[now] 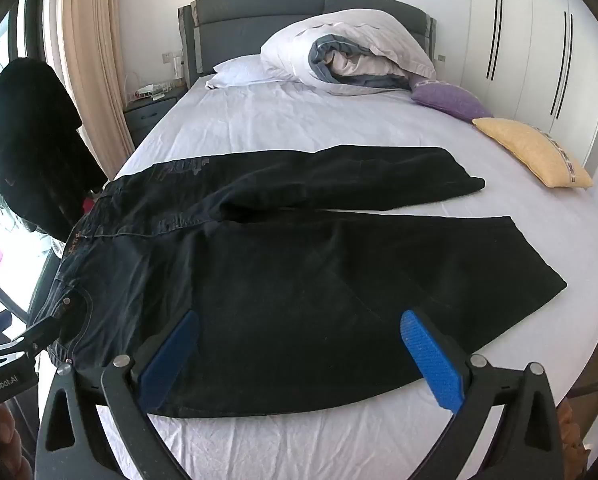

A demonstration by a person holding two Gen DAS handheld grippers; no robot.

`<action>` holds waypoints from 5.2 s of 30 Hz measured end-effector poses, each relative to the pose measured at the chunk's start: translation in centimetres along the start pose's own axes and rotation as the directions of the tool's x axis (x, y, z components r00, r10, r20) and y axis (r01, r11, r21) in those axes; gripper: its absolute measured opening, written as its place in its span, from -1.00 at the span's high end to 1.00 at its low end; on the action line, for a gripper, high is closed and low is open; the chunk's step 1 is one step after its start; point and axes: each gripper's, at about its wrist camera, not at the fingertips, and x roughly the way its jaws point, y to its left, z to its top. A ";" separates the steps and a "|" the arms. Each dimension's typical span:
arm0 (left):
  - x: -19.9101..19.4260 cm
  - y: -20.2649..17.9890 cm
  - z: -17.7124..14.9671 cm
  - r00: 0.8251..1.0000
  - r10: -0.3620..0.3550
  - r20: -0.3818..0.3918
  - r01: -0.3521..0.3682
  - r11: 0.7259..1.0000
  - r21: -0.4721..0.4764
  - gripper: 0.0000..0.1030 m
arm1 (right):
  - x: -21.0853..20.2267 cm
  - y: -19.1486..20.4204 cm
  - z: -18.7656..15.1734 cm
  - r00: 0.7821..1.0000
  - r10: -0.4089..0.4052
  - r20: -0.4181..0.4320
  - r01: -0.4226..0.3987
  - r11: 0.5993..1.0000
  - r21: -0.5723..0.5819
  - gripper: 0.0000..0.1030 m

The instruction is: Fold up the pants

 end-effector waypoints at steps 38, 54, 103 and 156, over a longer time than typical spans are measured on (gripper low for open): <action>-0.2 0.0 -0.2 1.000 -0.001 0.007 0.001 1.000 -0.003 -1.00 | 0.2 0.2 -0.4 1.000 -0.003 -0.012 0.003 1.000 -0.001 -1.00; -0.2 0.1 -0.1 1.000 -0.002 0.005 0.002 1.000 -0.003 -1.00 | 0.8 0.4 -1.1 1.000 -0.004 -0.022 0.004 1.000 0.004 -1.00; 2.6 -1.2 6.3 0.994 -0.102 0.046 0.091 0.975 0.201 -1.00 | 3.1 -1.0 1.5 0.992 0.106 -0.073 -0.111 0.991 -0.079 -1.00; 21.5 1.9 26.7 0.972 -0.216 -0.089 0.221 0.726 0.652 0.84 | 29.6 8.4 25.4 0.879 0.237 -0.414 -0.469 0.595 -0.653 0.15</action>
